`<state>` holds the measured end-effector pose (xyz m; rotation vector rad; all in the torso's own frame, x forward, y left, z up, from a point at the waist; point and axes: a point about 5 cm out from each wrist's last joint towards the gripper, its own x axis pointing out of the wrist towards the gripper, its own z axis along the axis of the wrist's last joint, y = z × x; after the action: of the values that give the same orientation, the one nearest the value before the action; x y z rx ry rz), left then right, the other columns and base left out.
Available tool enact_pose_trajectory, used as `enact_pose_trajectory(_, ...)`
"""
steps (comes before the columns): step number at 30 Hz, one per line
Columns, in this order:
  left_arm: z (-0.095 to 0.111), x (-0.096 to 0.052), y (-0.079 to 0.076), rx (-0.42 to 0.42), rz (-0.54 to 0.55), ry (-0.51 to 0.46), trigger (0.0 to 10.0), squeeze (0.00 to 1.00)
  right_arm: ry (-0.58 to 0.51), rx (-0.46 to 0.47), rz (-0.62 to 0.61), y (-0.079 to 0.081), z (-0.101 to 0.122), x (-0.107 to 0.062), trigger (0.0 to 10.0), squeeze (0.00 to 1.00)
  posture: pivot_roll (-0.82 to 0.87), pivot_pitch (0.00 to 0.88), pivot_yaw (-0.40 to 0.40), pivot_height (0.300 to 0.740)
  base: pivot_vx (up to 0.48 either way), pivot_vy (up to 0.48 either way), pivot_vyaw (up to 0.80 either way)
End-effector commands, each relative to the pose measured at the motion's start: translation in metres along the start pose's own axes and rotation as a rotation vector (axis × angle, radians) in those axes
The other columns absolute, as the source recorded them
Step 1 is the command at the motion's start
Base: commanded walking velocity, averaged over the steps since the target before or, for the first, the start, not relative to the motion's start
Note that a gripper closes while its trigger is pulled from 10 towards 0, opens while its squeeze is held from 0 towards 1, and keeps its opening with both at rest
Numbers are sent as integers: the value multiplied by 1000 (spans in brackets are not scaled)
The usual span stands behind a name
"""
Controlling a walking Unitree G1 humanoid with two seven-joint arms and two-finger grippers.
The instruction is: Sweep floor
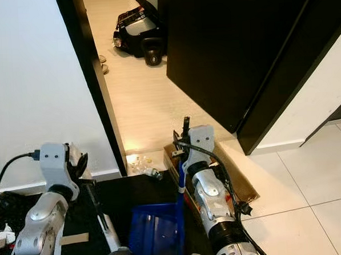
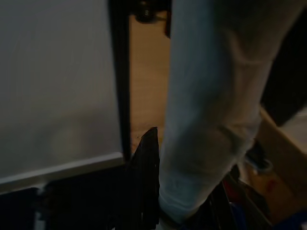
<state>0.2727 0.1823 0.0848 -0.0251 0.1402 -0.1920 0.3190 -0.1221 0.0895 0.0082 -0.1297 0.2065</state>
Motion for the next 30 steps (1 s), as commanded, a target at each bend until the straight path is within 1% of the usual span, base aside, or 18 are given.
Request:
enact_pose_trajectory(1, -6, -2, -8, -17, -38, 6, 10000, 0, 20, -20, -22, 0, -10, -8, 10000, 0, 188, 93, -9, 740, 0, 0, 0)
enact_pose_trajectory(2, -6, -2, -8, -17, -38, 6, 10000, 0, 20, -20, -22, 0, -10, -8, 10000, 0, 188, 93, -9, 740, 0, 0, 0)
enact_pose_trajectory(3, -10, -2, -11, -17, -49, 21, 10000, 0, 21, -33, -36, 1, -14, -11, 10000, 0, 189, 96, -7, 740, 0, 0, 0)
enact_pose_trajectory(7, -11, -1, -12, -14, -57, 23, 10000, 0, 15, -23, -47, 2, -15, -12, 10000, 0, 191, 91, -4, 740, 0, 0, 0)
enact_pose_trajectory(13, -9, 0, -10, -12, -52, 19, 10000, 0, 22, -32, -44, 0, -15, -7, 10000, 0, 203, 91, -3, 740, 0, 0, 0)
enact_pose_trajectory(16, -7, 0, -7, -11, -47, 11, 10000, 0, 21, -54, -40, -2, -12, 1, 10000, 0, 208, 92, -2, 740, 0, 0, 0)
enact_pose_trajectory(18, -7, 0, -6, -11, -40, 12, 10000, 0, 43, -76, -34, -6, -12, 5, 10000, 0, 213, 96, -7, 740, 0, 0, 0)
enact_pose_trajectory(20, -7, 0, -6, -11, -40, 12, 10000, 0, 43, -76, -34, -6, -12, 5, 10000, 0, 213, 96, -7, 740, 0, 0, 0)
enact_pose_trajectory(21, -8, 0, -6, -11, -40, 11, 10000, 0, 71, -65, -27, -7, -15, 5, 10000, 0, 215, 98, -10, 740, 0, 0, 0)
enact_pose_trajectory(23, -8, -1, -7, -11, -40, 10, 10000, 0, 85, -64, -13, -7, -17, 4, 10000, 0, 217, 99, -12, 740, 0, 0, 0)
enact_pose_trajectory(25, -9, -3, -6, -13, -31, 13, 10000, 0, 119, -28, 29, -3, -25, -1, 10000, 0, 216, 101, -15, 740, 0, 0, 0)
enact_pose_trajectory(26, -9, -3, -6, -13, -31, 13, 10000, 0, 119, -28, 29, -3, -25, -1, 10000, 0, 216, 101, -15, 740, 0, 0, 0)
enact_pose_trajectory(30, -11, -5, -6, -15, -29, 16, 10000, 0, 157, -2, 74, 5, -39, -16, 10000, 0, 208, 111, -15, 740, 0, 0, 0)
